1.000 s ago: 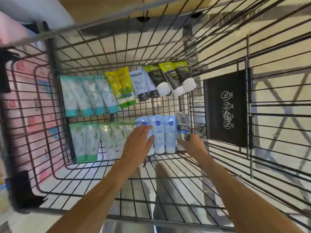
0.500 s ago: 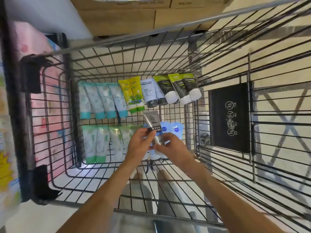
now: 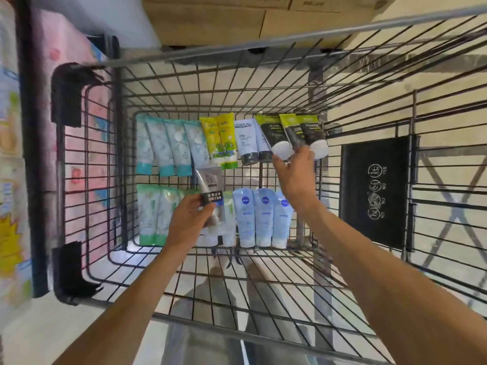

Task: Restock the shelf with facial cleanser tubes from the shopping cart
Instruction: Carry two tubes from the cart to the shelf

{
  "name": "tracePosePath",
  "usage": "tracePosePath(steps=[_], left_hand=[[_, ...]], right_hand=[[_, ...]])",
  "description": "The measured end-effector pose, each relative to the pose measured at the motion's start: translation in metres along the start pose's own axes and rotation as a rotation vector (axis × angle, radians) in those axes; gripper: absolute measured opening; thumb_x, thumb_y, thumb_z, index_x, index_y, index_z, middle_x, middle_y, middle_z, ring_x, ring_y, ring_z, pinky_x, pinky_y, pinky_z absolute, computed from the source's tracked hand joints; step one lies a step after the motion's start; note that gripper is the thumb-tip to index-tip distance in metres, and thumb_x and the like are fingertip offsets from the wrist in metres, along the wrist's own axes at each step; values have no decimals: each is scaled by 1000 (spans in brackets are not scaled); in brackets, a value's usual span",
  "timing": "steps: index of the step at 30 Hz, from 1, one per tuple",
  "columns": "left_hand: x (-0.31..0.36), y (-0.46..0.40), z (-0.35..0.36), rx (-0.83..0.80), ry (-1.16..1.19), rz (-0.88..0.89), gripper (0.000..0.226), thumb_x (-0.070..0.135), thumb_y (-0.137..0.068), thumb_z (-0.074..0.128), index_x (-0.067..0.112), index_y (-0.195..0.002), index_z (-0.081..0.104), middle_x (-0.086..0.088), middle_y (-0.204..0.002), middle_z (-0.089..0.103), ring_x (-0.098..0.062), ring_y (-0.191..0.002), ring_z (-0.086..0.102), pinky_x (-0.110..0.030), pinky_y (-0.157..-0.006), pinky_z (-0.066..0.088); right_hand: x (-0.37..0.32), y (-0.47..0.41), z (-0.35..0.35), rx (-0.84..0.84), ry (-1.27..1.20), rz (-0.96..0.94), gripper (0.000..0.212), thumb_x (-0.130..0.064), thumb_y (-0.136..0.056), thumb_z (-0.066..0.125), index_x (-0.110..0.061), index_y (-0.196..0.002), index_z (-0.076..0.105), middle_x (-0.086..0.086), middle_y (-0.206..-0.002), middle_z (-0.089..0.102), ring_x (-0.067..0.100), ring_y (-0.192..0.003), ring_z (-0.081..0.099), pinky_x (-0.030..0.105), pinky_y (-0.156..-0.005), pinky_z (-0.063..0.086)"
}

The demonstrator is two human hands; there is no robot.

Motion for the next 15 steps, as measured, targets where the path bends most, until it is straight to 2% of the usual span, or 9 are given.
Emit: tracePosePath(steps=[4,7,10,12,15], left_hand=[[-4,-2,-10,19,19,-6,20,17,-91,76,24,-107,65,-1,-111,74,-17,-94,75,-43,-81,64],[-5,-4,-11,37,36,-18,20,18,-93,74,23,-110,64,1,-111,74,-15,-94,74,-37,-78,64],[-7,-7,-9,48,51,-30,21,18,-92,75,25,-108,64,4,-111,73,-13,-95,73,-36,-78,63],[-7,-9,-7,44,64,-31,20,18,-91,76,26,-105,64,3,-109,74,-16,-96,73,-38,-78,61],[-8,-10,-7,37,27,-39,21,25,-90,78,31,-105,63,4,-112,73,-20,-102,72,-44,-84,61]], right_hand=[[-3,-32,20,44,88,114,66,-41,-100,60,1,-143,32,21,-146,32,41,-114,57,41,-84,50],[-1,-36,30,128,200,140,51,-31,-105,52,-3,-144,36,28,-139,36,42,-120,48,41,-90,41],[1,-35,33,185,44,153,56,-32,-101,56,9,-137,44,29,-141,40,34,-129,40,44,-104,30],[2,-36,35,197,3,213,55,-34,-98,63,5,-132,45,25,-135,43,33,-122,45,42,-106,35],[5,-30,36,147,-246,307,53,-26,-92,74,-3,-129,43,12,-122,47,22,-100,51,23,-87,43]])
Point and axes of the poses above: each hand's wrist, its own y-axis away from the middle knuckle, its own z-axis out of the palm, x = y × z, the point moved 3 cm from there along -y, towards the middle knuckle
